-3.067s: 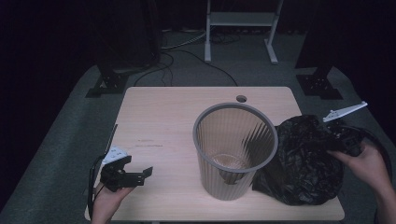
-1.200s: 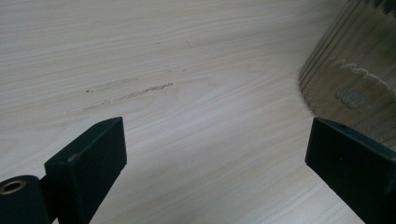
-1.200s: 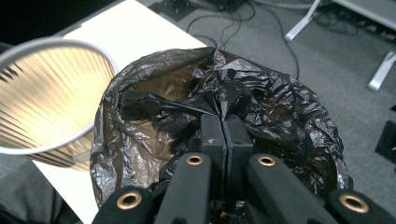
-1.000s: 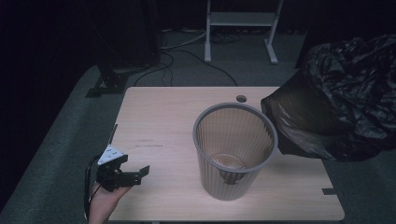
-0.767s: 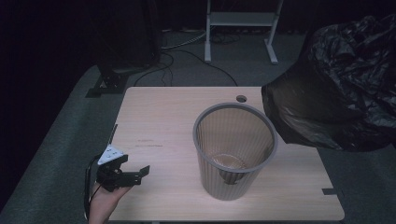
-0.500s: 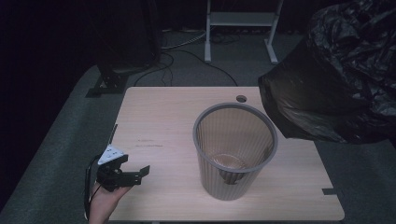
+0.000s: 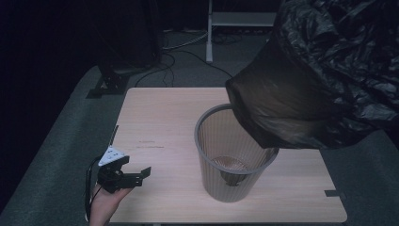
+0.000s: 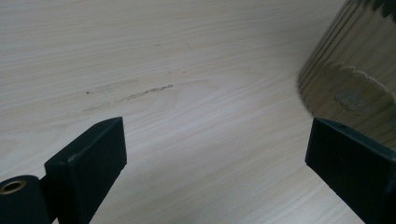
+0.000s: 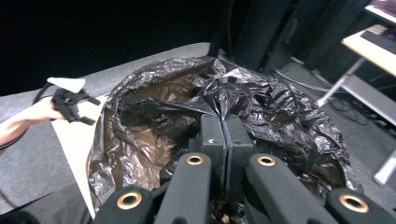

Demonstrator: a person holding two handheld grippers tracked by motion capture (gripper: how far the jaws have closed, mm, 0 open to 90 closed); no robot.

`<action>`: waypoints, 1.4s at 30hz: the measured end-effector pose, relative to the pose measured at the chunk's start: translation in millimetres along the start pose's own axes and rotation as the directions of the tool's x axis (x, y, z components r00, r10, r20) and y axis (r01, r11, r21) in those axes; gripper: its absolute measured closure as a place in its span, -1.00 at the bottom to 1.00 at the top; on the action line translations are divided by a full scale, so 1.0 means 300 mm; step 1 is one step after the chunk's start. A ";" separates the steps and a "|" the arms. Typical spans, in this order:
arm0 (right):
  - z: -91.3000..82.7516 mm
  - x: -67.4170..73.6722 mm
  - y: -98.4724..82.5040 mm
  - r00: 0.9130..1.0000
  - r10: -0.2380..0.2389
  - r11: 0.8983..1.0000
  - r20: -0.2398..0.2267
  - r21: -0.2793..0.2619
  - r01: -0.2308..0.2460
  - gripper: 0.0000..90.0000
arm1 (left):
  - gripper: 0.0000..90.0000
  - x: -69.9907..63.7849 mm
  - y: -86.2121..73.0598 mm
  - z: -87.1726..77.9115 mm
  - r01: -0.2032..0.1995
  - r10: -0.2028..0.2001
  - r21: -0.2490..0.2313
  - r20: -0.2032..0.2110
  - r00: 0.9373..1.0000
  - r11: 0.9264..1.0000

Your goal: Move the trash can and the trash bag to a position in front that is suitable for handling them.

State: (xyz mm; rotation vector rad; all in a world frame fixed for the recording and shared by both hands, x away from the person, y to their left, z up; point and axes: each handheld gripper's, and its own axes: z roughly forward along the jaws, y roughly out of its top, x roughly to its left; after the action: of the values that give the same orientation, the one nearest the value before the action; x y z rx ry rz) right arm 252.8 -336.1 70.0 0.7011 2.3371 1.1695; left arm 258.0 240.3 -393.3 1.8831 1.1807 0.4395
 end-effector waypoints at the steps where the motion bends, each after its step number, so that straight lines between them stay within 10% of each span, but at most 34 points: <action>1: 0.010 0.005 0.003 1.000 -0.002 1.000 -0.010 0.003 0.002 1.00 | -0.90 0.000 0.001 -0.002 0.001 -0.001 -0.005 0.000 1.000 1.000; 15: 0.193 0.054 0.028 0.985 -0.027 0.998 -0.173 0.060 0.038 1.00 | -0.90 -0.002 0.006 -0.010 -0.002 0.002 -0.016 0.002 1.000 1.000; 42: 0.602 0.158 -0.024 0.945 -0.040 0.973 -0.324 0.201 0.110 0.99 | -0.90 -0.003 0.010 -0.022 -0.006 0.006 -0.029 0.015 1.000 1.000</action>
State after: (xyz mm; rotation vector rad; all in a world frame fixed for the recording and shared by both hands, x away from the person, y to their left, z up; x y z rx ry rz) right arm 318.7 -202.2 -42.3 0.5161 2.7680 1.0700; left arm 254.7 242.1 -387.0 1.8626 1.1533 0.4425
